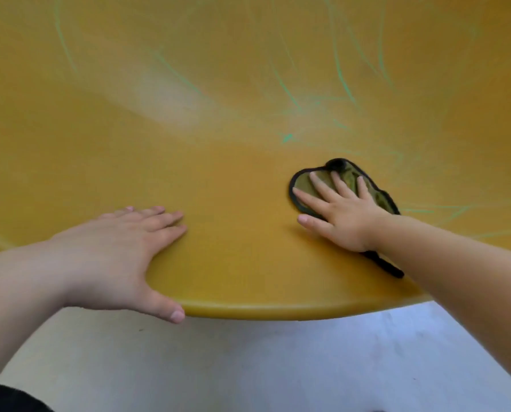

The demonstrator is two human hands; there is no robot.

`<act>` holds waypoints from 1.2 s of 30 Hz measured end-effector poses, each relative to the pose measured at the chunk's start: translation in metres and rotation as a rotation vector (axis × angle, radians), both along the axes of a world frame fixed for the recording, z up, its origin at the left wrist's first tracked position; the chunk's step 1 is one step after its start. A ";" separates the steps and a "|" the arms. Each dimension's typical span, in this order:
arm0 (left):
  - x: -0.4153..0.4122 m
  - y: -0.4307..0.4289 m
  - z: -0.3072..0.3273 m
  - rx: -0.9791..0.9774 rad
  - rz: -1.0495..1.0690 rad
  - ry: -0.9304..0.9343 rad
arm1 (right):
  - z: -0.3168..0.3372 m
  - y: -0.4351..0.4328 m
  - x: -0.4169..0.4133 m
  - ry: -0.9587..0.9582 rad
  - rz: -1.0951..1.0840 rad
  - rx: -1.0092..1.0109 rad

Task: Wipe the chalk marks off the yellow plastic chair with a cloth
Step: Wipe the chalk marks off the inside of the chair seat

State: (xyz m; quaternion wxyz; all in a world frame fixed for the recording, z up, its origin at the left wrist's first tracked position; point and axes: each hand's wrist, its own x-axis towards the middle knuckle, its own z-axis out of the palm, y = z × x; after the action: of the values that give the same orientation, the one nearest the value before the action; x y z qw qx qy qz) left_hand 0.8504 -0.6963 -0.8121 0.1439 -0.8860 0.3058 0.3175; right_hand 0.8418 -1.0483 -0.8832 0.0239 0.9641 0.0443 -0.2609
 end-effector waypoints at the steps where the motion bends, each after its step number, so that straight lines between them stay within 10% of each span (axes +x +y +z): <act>1: 0.005 0.007 0.000 0.001 -0.007 -0.002 | 0.000 -0.018 0.007 -0.030 -0.085 -0.061; 8: 0.024 0.022 0.002 -0.110 0.154 0.044 | -0.003 -0.033 0.040 -0.138 -0.323 -0.124; 19: 0.009 -0.056 -0.015 -0.051 0.095 -0.179 | -0.010 0.083 -0.009 -0.006 0.296 0.224; 30: 0.048 -0.056 -0.028 0.011 0.099 -0.080 | -0.015 -0.018 0.082 -0.227 -0.379 -0.122; 36: 0.053 -0.057 -0.025 -0.003 0.054 -0.090 | -0.022 0.057 0.084 -0.193 -0.142 0.076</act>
State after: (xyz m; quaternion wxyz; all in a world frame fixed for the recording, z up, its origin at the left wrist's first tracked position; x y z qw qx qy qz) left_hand 0.9034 -0.7529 -0.8368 0.1477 -0.9074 0.2755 0.2808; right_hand 0.9259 -0.9914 -0.9055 -0.0270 0.9856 -0.0167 -0.1662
